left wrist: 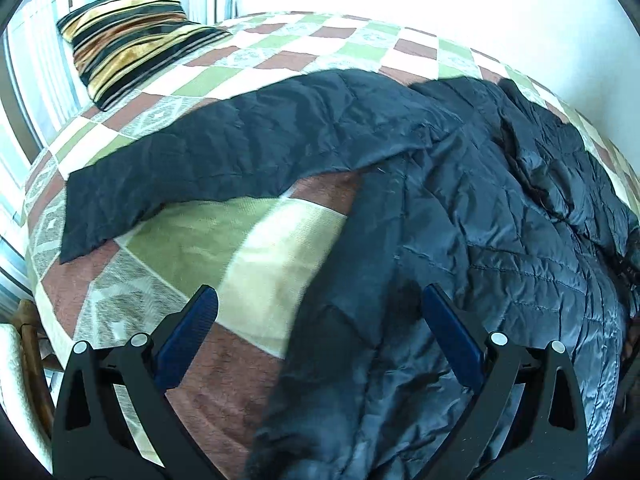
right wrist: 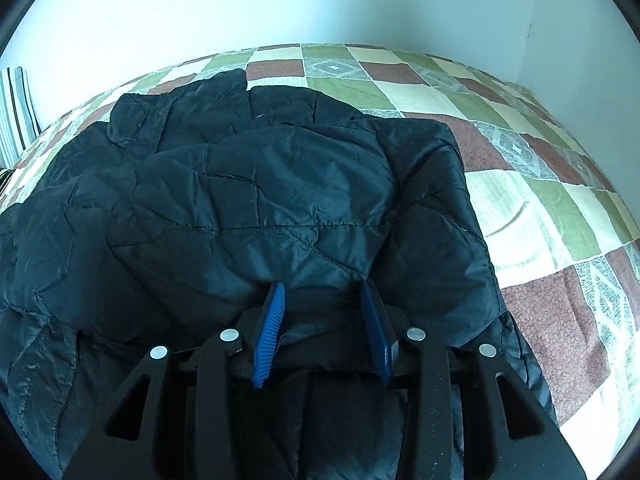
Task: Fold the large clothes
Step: 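Open the right tool to release the sleeve while the left tool moves to the other sleeve, then grasp the other sleeve cuff with the left tool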
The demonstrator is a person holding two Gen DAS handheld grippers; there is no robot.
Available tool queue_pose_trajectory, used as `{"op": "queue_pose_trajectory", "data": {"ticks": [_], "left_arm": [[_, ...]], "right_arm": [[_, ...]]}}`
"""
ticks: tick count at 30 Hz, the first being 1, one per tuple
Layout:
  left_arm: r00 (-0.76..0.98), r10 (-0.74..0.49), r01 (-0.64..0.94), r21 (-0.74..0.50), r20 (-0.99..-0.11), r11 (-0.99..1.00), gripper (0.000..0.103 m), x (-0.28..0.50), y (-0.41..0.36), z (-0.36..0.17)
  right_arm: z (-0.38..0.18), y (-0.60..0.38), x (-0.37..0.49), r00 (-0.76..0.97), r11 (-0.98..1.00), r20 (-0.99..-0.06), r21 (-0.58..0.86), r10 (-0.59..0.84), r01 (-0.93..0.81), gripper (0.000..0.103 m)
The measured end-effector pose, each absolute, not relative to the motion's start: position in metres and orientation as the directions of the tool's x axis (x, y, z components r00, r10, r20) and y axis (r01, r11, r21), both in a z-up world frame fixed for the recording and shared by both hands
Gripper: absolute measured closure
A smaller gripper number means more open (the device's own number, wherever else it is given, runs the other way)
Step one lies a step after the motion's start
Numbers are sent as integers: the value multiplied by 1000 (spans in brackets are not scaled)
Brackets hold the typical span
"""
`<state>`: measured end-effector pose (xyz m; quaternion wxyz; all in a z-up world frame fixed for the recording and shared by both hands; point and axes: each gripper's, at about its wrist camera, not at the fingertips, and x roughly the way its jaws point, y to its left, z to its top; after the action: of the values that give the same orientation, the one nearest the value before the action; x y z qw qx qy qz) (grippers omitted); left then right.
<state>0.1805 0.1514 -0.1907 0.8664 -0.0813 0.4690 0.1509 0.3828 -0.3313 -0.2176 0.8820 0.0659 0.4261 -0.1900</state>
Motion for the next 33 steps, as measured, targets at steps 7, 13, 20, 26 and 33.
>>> {"op": "queue_pose_trajectory", "data": {"ticks": [7,13,20,26,33], "left_arm": [[510,240,-423,2,-826,906,2,164,191,-183],[491,311,-498,31,-814,867,2,148,227,-178],[436,403,-627,50,-804,778,2,126,287,-180],[430,411,-715,-25,-804,699,2,115,347,-182],[466,322,-717,-139,-824,683,2,120,395,-205]], "right_arm": [[-212,-322,381,561,901,-745,-122,-361,417,35],[-211,-313,383,553,888,-723,-186,-414,421,17],[-214,-311,386,538,881,-724,-209,-431,424,16],[-215,-308,386,532,876,-721,-224,-444,428,16],[-216,-307,387,527,873,-721,-232,-450,429,15]]}}
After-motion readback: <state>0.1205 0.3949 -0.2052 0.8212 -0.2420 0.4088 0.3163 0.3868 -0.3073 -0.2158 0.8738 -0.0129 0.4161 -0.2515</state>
